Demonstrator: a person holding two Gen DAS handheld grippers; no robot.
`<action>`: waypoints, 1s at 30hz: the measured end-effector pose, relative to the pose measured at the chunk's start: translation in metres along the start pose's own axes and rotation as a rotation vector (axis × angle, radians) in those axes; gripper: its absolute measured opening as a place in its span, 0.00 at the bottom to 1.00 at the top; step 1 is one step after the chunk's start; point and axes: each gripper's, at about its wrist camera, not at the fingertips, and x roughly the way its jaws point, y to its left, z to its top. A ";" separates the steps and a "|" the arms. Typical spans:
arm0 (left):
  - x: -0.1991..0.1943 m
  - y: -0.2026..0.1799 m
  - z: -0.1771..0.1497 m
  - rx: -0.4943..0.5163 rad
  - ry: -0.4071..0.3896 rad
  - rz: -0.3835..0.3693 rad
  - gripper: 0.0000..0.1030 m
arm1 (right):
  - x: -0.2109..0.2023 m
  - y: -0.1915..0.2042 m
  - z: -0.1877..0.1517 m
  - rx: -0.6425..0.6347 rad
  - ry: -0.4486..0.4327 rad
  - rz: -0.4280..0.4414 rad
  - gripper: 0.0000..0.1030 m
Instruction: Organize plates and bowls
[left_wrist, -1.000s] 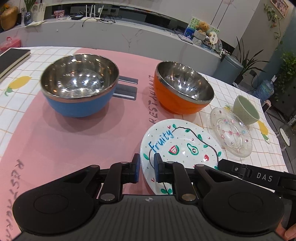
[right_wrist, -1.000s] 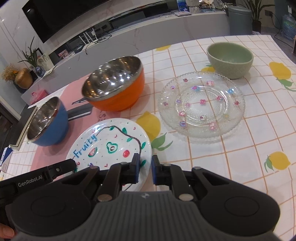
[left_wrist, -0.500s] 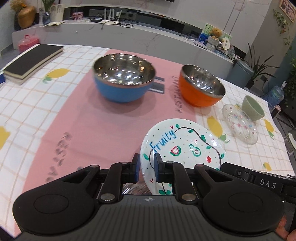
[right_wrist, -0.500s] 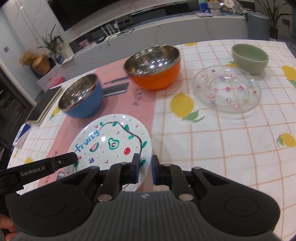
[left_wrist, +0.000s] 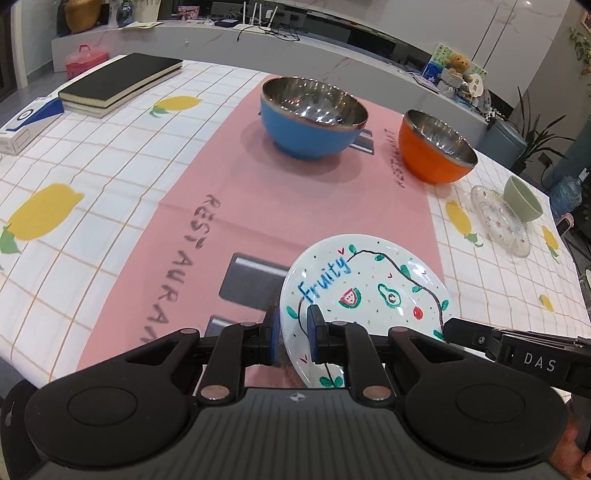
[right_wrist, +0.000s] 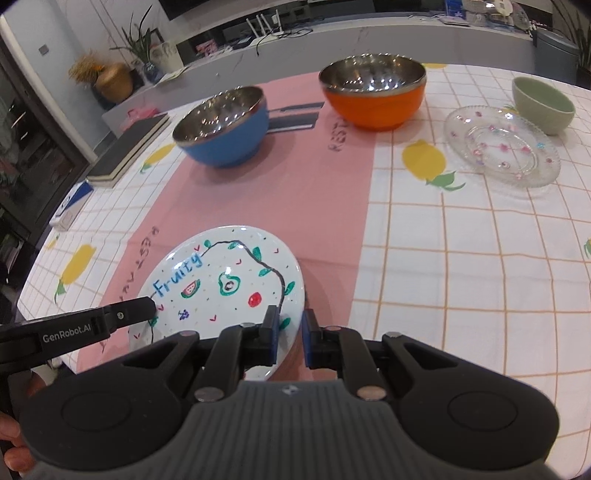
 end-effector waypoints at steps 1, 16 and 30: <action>0.001 0.001 -0.001 -0.003 0.003 0.000 0.16 | 0.001 0.001 -0.001 -0.003 0.002 -0.002 0.11; 0.010 -0.004 -0.007 0.040 0.011 0.044 0.16 | 0.007 0.011 -0.002 -0.095 -0.001 -0.066 0.09; 0.012 -0.013 -0.003 0.100 0.035 0.080 0.17 | 0.009 0.016 -0.004 -0.155 0.005 -0.090 0.13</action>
